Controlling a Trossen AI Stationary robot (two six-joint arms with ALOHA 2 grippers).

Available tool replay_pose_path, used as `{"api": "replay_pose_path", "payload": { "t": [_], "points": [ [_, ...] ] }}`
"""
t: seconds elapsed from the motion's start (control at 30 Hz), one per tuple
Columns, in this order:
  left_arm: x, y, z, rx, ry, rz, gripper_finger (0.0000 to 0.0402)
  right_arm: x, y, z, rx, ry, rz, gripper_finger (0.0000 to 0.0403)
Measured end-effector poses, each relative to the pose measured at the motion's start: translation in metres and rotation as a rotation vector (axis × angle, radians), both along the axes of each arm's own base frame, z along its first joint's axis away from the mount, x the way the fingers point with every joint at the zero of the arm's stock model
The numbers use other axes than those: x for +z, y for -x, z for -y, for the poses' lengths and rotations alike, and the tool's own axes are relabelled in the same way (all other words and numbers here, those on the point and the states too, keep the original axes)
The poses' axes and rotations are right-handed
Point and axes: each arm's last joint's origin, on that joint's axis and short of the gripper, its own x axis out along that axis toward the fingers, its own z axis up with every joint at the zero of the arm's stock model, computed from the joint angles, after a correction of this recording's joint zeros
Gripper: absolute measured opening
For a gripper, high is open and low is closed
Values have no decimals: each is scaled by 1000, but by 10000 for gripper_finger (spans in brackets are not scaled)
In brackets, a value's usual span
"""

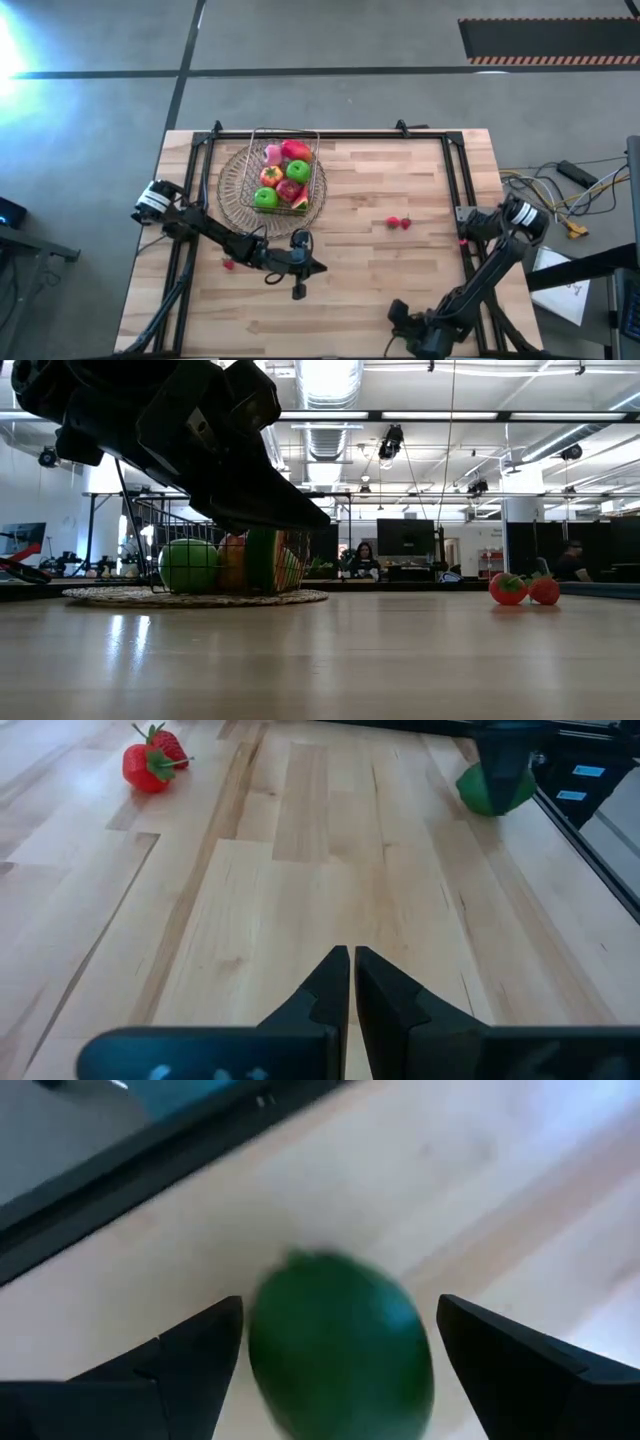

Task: Build produce basket
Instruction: Put the lime into the basket

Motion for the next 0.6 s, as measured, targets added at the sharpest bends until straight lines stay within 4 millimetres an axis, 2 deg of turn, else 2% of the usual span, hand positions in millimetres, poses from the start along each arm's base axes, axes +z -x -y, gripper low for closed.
{"api": "replay_pose_path", "payload": {
  "t": [0.17,0.43,0.6],
  "points": [
    [0,0,0,0,0,0,4,-1,-5,-2,46,25,10,325],
    [-1,0,0,0,-1,-3,4,6,-1,18,-97,16,-28,325],
    [-1,1,0,0,-2,-4,4,4,0,23,-115,13,-32,316]
  ]
}}
